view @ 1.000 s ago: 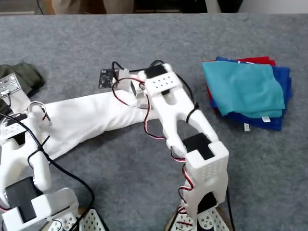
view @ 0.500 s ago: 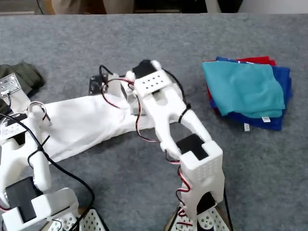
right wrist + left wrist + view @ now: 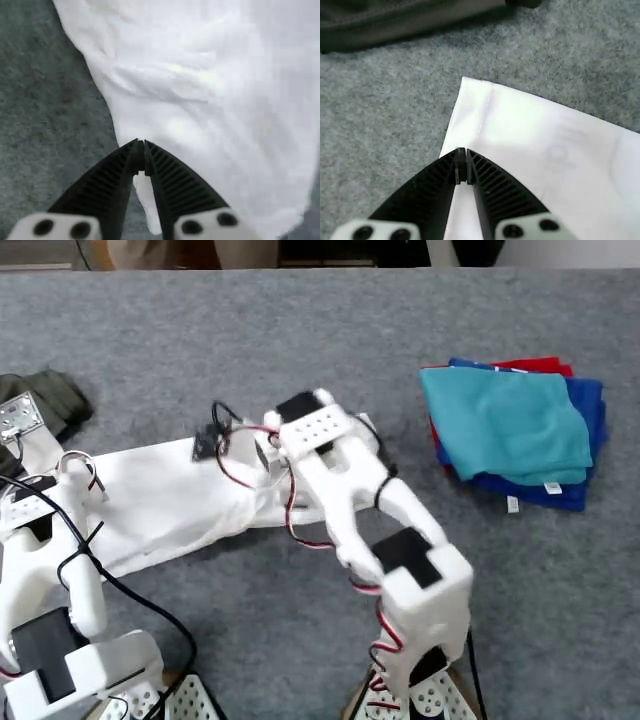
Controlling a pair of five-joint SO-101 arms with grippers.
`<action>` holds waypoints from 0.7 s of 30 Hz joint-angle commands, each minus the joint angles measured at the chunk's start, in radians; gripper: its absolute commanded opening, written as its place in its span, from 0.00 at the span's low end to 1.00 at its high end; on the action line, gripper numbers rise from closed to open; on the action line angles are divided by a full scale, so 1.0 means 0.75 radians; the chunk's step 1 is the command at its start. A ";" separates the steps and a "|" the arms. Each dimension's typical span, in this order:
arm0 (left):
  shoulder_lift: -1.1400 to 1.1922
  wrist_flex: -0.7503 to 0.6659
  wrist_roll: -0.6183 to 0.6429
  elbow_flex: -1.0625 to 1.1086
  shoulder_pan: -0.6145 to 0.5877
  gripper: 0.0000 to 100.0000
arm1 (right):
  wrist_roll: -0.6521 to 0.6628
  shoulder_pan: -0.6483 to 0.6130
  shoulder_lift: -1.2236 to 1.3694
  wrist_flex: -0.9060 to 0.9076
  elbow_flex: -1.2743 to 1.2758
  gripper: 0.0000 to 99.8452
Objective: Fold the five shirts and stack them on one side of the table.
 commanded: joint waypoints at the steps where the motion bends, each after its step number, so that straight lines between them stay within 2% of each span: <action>1: -0.011 -0.008 0.008 -0.059 0.002 0.02 | -0.014 0.081 -0.230 0.076 -0.208 0.00; 4: -0.021 0.086 0.008 -0.127 -0.004 0.02 | -0.014 0.136 -0.320 0.129 -0.300 0.00; 9: 0.007 0.573 -0.004 -0.464 -0.049 0.02 | -0.031 0.218 -0.384 0.250 -0.238 0.00; 14: 0.134 1.066 -0.219 -0.794 -0.100 0.16 | -0.065 0.267 -0.435 0.211 -0.026 0.00; 17: 0.279 1.187 -0.266 -0.902 -0.131 0.21 | -0.068 0.273 -0.474 0.110 0.126 0.00; 21: 0.494 1.172 -0.264 -0.968 -0.170 0.21 | -0.070 0.273 -0.494 -0.068 0.355 0.00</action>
